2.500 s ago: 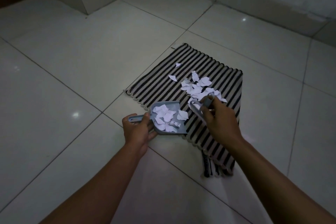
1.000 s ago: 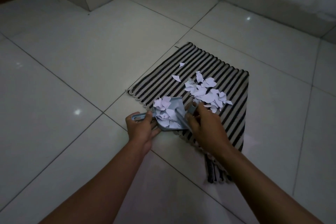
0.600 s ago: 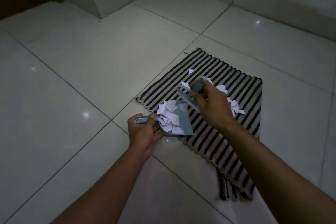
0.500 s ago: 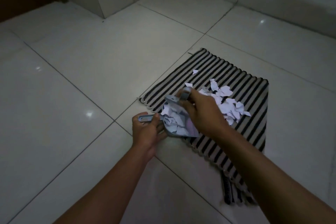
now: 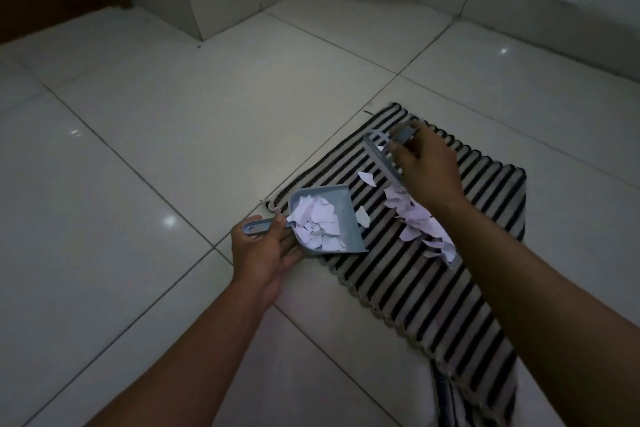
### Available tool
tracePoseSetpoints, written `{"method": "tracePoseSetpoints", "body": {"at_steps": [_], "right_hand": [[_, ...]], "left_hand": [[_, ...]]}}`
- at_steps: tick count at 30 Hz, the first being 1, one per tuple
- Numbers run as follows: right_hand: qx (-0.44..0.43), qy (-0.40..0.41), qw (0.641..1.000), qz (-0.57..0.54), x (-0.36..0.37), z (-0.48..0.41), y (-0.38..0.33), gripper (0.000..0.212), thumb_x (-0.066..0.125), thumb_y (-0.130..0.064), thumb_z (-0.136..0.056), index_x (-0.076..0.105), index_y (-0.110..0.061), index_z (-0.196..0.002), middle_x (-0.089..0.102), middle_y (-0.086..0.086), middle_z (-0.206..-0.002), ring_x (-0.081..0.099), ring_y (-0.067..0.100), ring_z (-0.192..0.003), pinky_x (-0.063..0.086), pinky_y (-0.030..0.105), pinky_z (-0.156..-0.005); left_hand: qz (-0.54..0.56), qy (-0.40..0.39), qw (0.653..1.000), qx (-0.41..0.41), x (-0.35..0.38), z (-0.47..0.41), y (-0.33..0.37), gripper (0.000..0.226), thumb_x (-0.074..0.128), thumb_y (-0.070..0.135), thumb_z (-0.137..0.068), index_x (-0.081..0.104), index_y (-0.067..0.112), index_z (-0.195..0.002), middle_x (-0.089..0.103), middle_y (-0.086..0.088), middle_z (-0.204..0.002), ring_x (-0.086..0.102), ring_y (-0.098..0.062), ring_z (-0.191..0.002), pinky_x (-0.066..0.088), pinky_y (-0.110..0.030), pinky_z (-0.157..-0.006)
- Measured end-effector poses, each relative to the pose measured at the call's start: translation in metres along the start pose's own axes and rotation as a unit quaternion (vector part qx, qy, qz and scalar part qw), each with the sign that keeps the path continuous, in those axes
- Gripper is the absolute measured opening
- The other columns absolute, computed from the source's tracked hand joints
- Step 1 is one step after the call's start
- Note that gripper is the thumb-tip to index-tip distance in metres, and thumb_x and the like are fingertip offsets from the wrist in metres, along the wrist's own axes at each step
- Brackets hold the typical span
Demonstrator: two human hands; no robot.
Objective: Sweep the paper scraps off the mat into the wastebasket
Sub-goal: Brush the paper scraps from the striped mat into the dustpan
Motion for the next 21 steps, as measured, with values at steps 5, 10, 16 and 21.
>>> {"method": "tracePoseSetpoints", "body": {"at_steps": [5, 10, 16, 21], "right_hand": [[-0.016, -0.064, 0.995, 0.077, 0.039, -0.016, 0.004, 0.025, 0.05, -0.024, -0.1, 0.057, -0.021, -0.124, 0.067, 0.004, -0.11, 0.055, 0.002, -0.073, 0.036, 0.007, -0.055], [-0.07, -0.138, 0.984, 0.085, 0.056, 0.014, -0.011, 0.018, 0.05, -0.026, -0.1, 0.058, -0.022, -0.115, 0.068, -0.001, -0.099, 0.061, 0.007, -0.073, 0.049, 0.015, -0.058], [-0.023, -0.064, 0.994, 0.081, 0.024, 0.025, 0.0, 0.024, 0.049, -0.03, -0.1, 0.055, -0.021, -0.121, 0.066, -0.001, -0.101, 0.06, 0.006, -0.071, 0.043, 0.018, -0.057], [-0.047, -0.125, 0.99, 0.054, 0.058, 0.085, -0.015, 0.018, 0.046, -0.034, -0.101, 0.057, -0.023, -0.111, 0.06, -0.015, -0.084, 0.057, -0.006, -0.069, 0.045, 0.008, -0.062]], "left_hand": [[-0.001, 0.005, 1.0, 0.023, -0.001, -0.016, 0.018, 0.018, 0.062, 0.006, -0.1, 0.046, 0.013, -0.094, 0.069, -0.022, -0.095, 0.074, -0.024, -0.071, 0.061, -0.038, -0.056], [0.001, 0.017, 1.0, 0.025, -0.015, -0.027, 0.022, 0.024, 0.064, 0.007, -0.099, 0.044, 0.016, -0.111, 0.071, -0.026, -0.106, 0.077, -0.032, -0.086, 0.063, -0.044, -0.063], [-0.003, 0.022, 1.0, 0.013, -0.019, -0.018, 0.007, 0.025, 0.063, 0.006, -0.099, 0.047, 0.016, -0.115, 0.067, -0.032, -0.118, 0.074, -0.038, -0.095, 0.062, -0.043, -0.063], [-0.008, 0.043, 0.999, 0.017, -0.019, -0.016, 0.004, 0.029, 0.065, 0.007, -0.098, 0.045, 0.018, -0.117, 0.066, -0.032, -0.121, 0.074, -0.039, -0.098, 0.064, -0.046, -0.064]]}}
Point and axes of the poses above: each hand's wrist, its own z-axis away from the middle knuckle, its own x-axis out of the palm, y = z × x, the point moved 8 cm from there along -z, towards the middle knuckle
